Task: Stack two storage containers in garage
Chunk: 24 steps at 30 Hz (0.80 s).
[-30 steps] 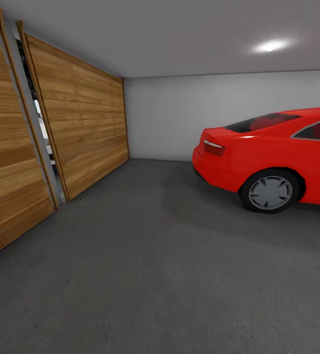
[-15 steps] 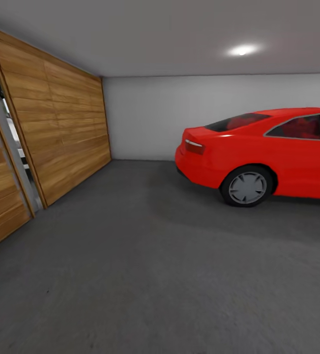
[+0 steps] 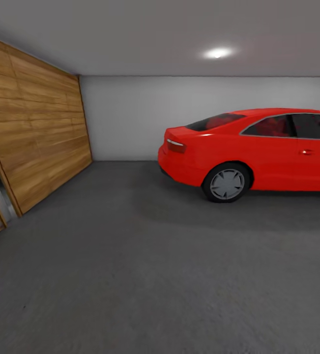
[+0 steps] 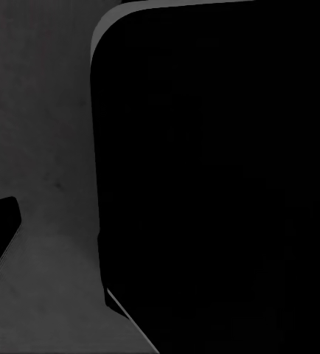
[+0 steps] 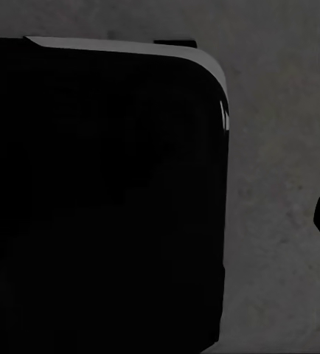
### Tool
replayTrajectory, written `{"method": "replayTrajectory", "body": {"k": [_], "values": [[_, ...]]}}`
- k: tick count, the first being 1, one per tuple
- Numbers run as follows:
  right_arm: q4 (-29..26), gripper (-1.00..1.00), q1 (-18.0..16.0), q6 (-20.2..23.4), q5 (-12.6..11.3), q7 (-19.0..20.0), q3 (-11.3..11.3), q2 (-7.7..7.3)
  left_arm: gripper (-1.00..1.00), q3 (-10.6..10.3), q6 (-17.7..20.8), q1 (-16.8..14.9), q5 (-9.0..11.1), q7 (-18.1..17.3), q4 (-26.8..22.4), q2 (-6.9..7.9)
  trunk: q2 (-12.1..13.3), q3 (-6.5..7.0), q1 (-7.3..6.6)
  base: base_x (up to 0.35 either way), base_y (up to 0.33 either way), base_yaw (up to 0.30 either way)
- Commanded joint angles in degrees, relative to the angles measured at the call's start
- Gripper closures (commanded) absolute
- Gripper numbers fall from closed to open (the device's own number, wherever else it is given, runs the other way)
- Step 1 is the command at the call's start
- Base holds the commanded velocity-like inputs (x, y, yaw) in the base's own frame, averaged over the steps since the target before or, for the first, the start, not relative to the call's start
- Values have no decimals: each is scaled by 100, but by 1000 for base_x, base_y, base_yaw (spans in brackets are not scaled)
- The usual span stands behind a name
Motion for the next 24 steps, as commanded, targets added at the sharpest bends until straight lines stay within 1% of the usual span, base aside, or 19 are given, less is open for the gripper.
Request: {"method": "replayTrajectory", "body": {"k": [1,24], "values": [[2,-100,-2,-16,-1,-1,1,-2,-100,0,-3,-1,1,0,-2,1,-3,-5,0,0,0,-242],[2,-100,0,-16,-2,-1,1,2,-100,0,-3,-1,0,-1,-2,1,-3,-5,0,0,0,-242]]}}
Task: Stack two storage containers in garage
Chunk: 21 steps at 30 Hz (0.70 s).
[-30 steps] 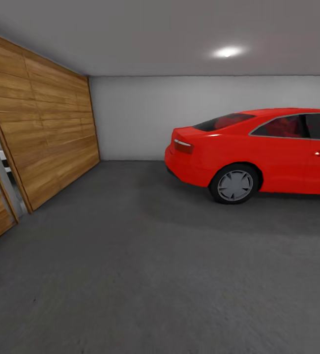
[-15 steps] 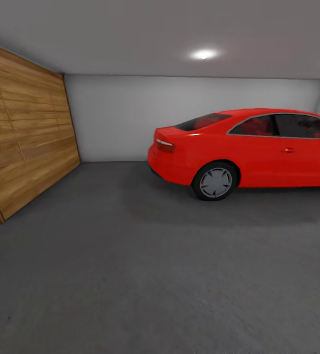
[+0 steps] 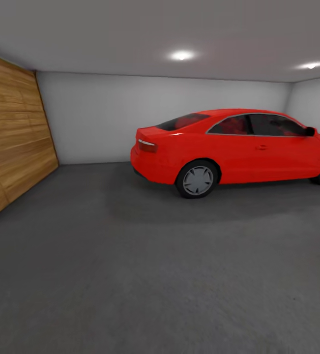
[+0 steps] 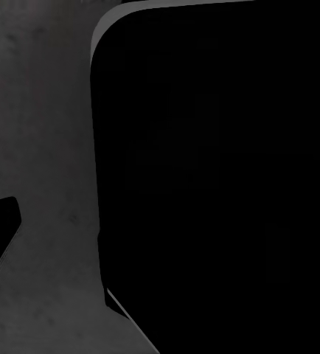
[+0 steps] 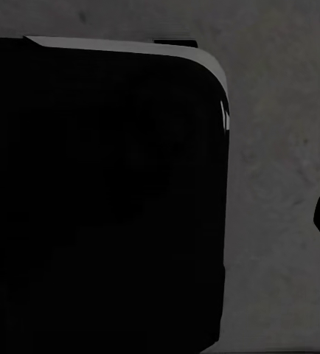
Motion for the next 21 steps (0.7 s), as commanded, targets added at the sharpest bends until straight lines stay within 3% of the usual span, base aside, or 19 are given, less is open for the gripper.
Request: {"method": "replayTrajectory", "body": {"k": [1,21], "values": [[2,-100,-2,-16,-1,-1,1,0,-100,0,-3,-1,1,0,-2,1,-3,-5,0,0,0,-243],[2,-100,-2,-16,-1,-1,1,0,-100,0,-3,-1,2,1,-2,1,-3,-5,0,0,0,-242]]}}
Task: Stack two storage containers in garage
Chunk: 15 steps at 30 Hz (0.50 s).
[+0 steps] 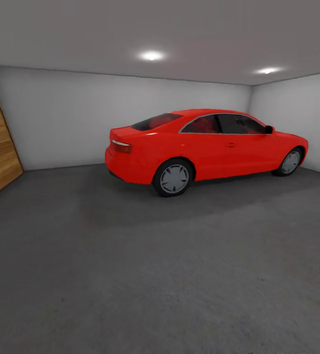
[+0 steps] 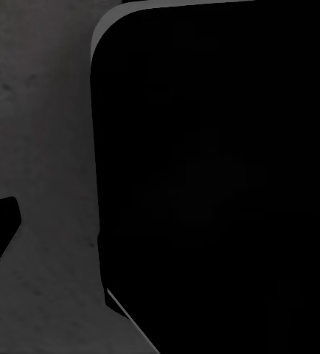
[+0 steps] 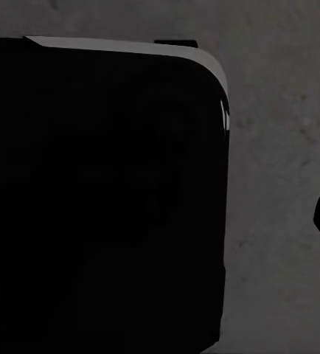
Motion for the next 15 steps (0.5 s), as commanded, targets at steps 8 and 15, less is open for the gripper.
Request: {"method": "replayTrajectory", "body": {"k": [8,15], "values": [[2,-100,-4,-9,1,-1,1,2,-100,0,-3,-1,0,0,-2,1,-3,-5,0,0,0,-242],[2,-100,-2,-13,-1,-1,1,8,-100,0,-3,-1,0,0,-2,1,-3,-5,0,0,0,-242]]}}
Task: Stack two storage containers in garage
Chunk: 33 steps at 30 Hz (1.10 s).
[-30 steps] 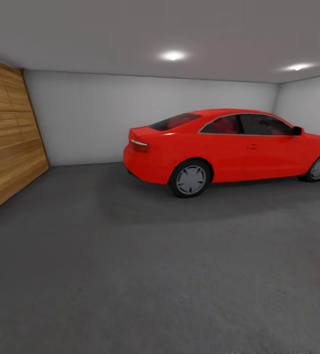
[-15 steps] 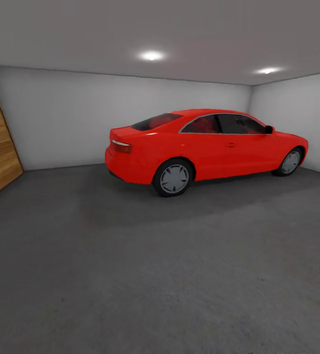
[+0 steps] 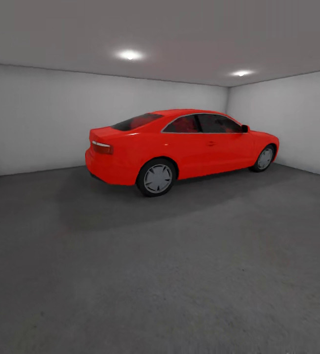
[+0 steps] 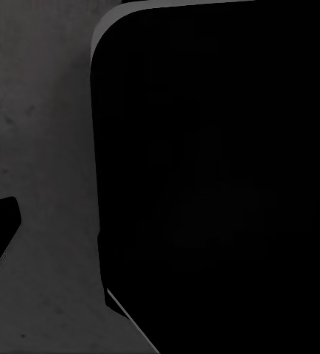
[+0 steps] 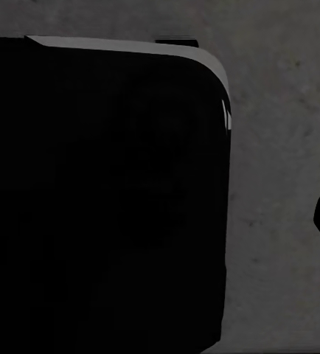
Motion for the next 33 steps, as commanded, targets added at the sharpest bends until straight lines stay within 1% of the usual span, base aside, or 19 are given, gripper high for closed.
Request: {"method": "replayTrajectory", "body": {"k": [1,29,33], "values": [[2,-100,-2,-18,-1,-1,1,0,-100,0,-3,-1,1,0,-2,1,-3,-5,0,0,0,-242],[2,-100,-5,-20,-1,-1,-2,-16,-100,0,-3,-1,1,0,-2,1,-3,-5,0,0,0,-242],[2,-100,-3,-54,-1,-1,0,3,-100,0,-3,-1,1,-2,-2,1,-3,-5,0,0,0,-242]]}}
